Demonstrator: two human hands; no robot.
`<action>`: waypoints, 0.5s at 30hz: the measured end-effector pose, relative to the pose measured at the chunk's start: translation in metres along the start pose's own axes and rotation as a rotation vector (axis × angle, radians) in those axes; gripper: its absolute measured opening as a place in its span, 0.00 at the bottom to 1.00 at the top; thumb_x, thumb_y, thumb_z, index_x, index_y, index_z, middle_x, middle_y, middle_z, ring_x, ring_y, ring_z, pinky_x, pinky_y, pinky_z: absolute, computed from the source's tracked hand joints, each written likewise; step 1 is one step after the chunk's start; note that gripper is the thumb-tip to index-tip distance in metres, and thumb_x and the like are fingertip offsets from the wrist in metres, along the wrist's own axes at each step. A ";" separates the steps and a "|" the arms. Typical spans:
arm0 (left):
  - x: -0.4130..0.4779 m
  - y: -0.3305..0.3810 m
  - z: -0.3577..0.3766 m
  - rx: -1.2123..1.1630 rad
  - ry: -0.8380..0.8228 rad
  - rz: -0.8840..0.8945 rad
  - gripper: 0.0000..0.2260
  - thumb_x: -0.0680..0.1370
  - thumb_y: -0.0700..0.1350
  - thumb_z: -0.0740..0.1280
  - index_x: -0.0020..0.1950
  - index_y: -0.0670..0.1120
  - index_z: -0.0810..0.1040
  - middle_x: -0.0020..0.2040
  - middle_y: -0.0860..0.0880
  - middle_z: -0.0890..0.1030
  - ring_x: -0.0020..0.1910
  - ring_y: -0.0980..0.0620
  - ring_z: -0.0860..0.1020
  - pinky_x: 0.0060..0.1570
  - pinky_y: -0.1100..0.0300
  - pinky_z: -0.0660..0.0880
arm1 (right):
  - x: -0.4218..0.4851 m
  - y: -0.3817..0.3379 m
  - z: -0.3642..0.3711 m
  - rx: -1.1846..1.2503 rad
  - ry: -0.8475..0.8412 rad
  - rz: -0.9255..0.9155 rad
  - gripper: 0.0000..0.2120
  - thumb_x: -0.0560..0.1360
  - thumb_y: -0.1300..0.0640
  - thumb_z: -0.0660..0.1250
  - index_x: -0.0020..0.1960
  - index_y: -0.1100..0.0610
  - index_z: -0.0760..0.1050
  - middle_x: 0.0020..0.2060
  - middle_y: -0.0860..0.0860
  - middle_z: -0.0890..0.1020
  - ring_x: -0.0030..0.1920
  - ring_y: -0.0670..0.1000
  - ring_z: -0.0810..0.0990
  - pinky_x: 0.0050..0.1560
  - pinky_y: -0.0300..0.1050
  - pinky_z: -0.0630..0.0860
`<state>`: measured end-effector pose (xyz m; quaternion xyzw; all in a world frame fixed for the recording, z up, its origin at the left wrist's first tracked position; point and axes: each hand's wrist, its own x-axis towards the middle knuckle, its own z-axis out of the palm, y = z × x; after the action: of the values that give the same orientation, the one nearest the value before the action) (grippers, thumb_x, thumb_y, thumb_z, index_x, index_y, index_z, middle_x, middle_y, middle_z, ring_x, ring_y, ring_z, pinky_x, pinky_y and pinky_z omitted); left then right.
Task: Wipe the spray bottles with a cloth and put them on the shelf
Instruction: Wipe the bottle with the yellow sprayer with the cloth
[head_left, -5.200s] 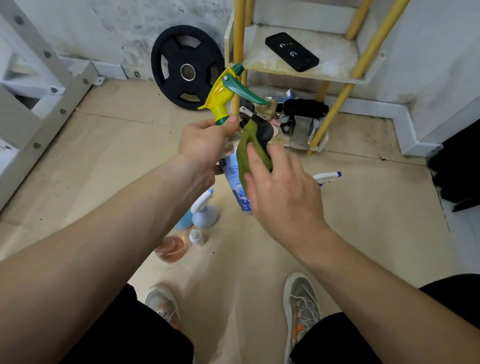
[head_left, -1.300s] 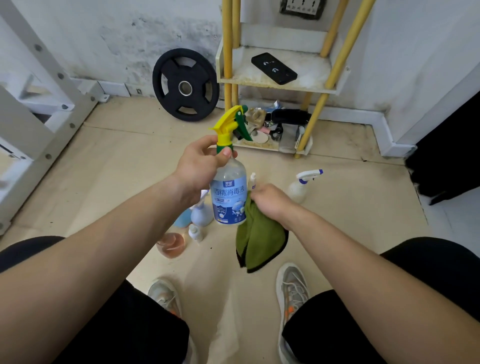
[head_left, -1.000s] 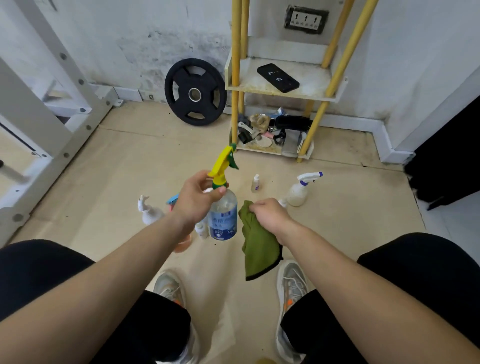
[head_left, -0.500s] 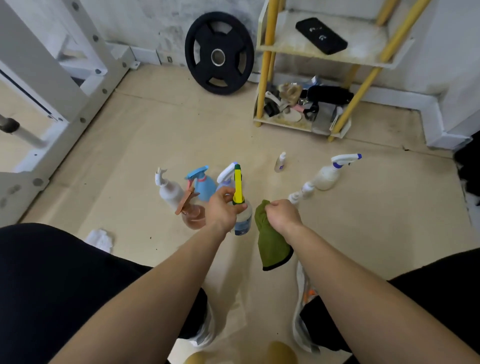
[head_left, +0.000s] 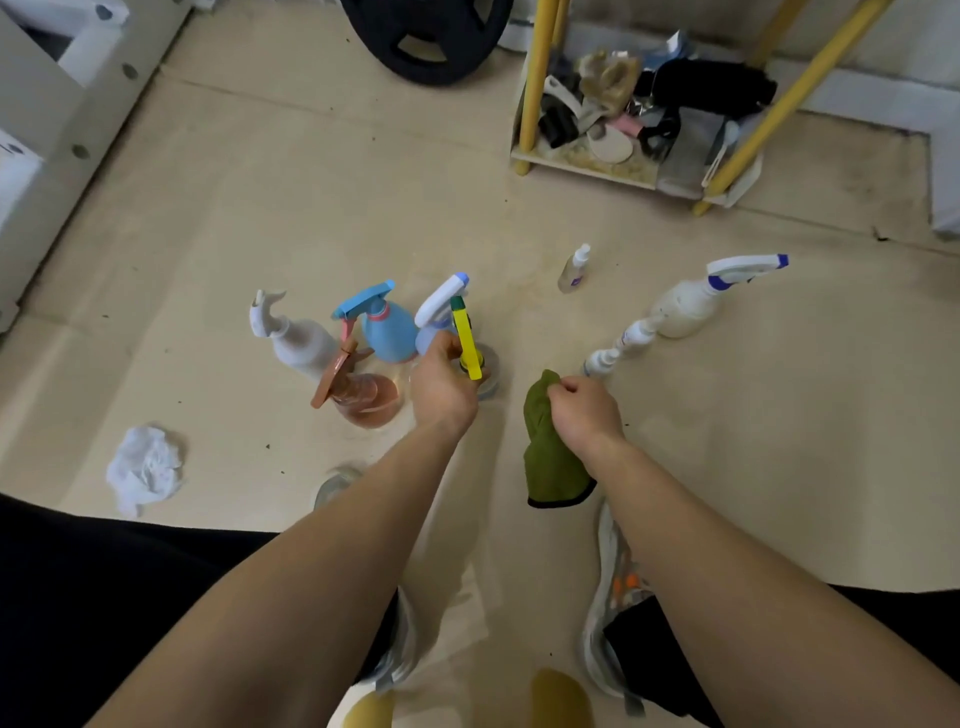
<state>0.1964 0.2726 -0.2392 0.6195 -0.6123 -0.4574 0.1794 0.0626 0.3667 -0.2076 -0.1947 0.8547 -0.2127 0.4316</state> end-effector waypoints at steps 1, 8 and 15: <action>0.001 -0.002 0.001 0.002 0.000 0.009 0.08 0.74 0.39 0.71 0.49 0.49 0.76 0.46 0.52 0.81 0.46 0.49 0.79 0.45 0.61 0.77 | 0.002 0.002 0.000 0.014 0.002 0.003 0.17 0.83 0.53 0.58 0.37 0.57 0.73 0.35 0.52 0.77 0.37 0.53 0.75 0.38 0.46 0.68; 0.010 -0.006 0.002 0.161 -0.044 0.080 0.06 0.76 0.46 0.70 0.49 0.54 0.74 0.47 0.51 0.80 0.46 0.47 0.77 0.45 0.56 0.76 | -0.001 0.012 0.001 0.070 0.007 0.042 0.19 0.82 0.55 0.58 0.33 0.54 0.64 0.31 0.52 0.72 0.35 0.53 0.71 0.36 0.46 0.65; -0.020 0.002 -0.004 0.106 -0.018 -0.049 0.07 0.77 0.49 0.69 0.50 0.49 0.73 0.45 0.50 0.78 0.47 0.46 0.77 0.45 0.53 0.74 | -0.015 0.011 -0.016 0.142 0.034 0.094 0.15 0.81 0.55 0.58 0.39 0.58 0.73 0.36 0.53 0.76 0.41 0.55 0.75 0.42 0.47 0.69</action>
<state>0.2023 0.2891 -0.2288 0.6387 -0.6220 -0.4340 0.1298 0.0559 0.3866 -0.1948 -0.1198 0.8528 -0.2557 0.4393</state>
